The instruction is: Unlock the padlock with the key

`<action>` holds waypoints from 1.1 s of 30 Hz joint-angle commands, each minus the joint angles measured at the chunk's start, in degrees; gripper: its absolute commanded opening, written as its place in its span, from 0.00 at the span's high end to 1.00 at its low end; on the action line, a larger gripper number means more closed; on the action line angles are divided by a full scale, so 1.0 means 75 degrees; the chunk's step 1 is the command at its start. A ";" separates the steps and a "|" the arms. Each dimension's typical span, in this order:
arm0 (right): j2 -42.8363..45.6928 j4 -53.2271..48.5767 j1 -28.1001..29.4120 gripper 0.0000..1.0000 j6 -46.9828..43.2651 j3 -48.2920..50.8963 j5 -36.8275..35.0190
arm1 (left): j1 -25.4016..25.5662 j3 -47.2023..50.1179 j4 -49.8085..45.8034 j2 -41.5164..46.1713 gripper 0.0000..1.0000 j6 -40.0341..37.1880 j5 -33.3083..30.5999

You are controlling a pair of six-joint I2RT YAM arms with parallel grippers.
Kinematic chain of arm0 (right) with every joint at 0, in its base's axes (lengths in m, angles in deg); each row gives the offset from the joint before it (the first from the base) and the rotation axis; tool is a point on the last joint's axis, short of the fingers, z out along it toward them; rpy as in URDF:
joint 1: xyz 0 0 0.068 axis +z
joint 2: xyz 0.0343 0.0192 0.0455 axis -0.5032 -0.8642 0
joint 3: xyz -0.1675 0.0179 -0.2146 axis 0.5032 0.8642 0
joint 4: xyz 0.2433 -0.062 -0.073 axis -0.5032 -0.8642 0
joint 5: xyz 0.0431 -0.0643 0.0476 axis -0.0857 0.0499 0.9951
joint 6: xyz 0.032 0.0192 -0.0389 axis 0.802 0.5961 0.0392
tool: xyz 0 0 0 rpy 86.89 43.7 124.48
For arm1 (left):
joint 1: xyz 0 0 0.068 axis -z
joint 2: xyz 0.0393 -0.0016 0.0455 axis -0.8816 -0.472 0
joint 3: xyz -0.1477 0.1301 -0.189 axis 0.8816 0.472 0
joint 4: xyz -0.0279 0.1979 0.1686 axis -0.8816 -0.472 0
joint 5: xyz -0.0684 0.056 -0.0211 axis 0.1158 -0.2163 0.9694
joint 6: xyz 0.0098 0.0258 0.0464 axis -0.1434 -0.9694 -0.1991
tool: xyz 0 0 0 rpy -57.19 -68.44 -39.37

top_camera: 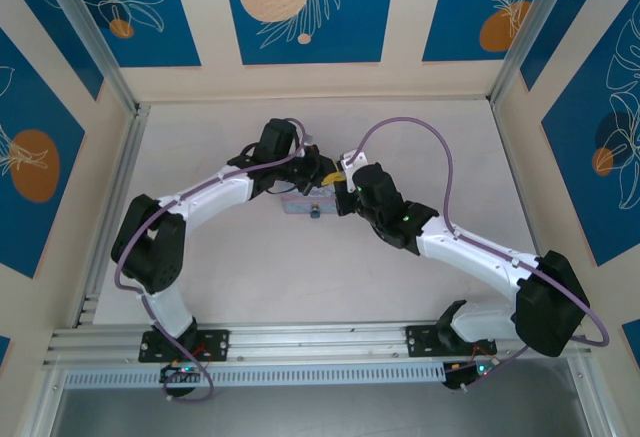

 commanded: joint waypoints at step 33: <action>-0.0084 0.5926 -0.3556 0.50 0.9905 0.1996 0.6166 | -0.0005 0.2126 0.4864 0.0980 1.00 -0.2296 -0.2475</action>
